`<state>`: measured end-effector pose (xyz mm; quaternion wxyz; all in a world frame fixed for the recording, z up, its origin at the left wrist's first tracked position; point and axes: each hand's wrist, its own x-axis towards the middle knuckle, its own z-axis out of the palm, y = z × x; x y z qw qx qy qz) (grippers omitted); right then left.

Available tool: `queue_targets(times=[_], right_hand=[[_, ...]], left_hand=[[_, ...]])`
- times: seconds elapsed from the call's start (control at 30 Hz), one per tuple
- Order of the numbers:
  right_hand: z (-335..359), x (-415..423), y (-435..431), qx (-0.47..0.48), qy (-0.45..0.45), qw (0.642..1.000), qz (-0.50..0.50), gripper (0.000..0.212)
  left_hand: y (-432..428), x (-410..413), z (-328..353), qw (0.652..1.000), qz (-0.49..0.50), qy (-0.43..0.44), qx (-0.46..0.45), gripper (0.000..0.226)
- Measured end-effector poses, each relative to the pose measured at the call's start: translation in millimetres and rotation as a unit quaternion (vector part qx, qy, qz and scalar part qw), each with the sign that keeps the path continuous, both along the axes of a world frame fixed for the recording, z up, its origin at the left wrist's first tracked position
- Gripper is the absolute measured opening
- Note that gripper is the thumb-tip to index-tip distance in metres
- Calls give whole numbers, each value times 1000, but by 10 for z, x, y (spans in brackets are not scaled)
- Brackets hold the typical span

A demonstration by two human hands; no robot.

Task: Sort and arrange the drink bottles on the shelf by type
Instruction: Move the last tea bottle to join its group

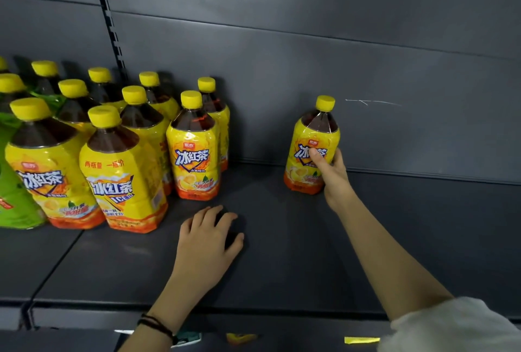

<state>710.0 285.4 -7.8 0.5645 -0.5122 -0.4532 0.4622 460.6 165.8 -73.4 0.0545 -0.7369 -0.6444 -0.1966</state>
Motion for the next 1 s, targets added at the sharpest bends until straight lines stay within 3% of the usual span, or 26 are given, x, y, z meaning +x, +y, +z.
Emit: queue_targets(times=[0.33, 0.47, 0.53, 0.6, 0.67, 0.77, 0.87, 1.0], right_hand=[[-25, -284, -812, -9, 30, 999, 24, 88], [-40, -426, -1177, -7, 34, 998, 49, 73], [-48, -540, -1338, 0, 43, 998, 53, 72], [-65, -654, -1448, 3, 41, 997, 59, 77], [-78, -749, -1491, 1, 33, 997, 71, 78], [-63, -892, -1492, 0, 19, 996, 92, 82], [-77, -1066, -1483, -3, 15, 992, 125, 86], [-138, -1393, -1474, 13, 20, 988, 149, 98]], left_hand=[[-56, -9, 8, 999, -9, -42, -28, 63], [-55, -2, 48, 997, -29, -69, -27, 62], [-93, -43, 113, 977, -74, -194, -48, 46], [-214, -61, 219, 896, -124, -423, -57, 23], [-354, -80, 298, 827, -159, -536, -62, 37], [-446, -123, 337, 831, -197, -516, -71, 62], [-419, -204, 364, 829, -210, -513, -75, 71], [-428, -335, 340, 857, -149, -493, -24, 80]])
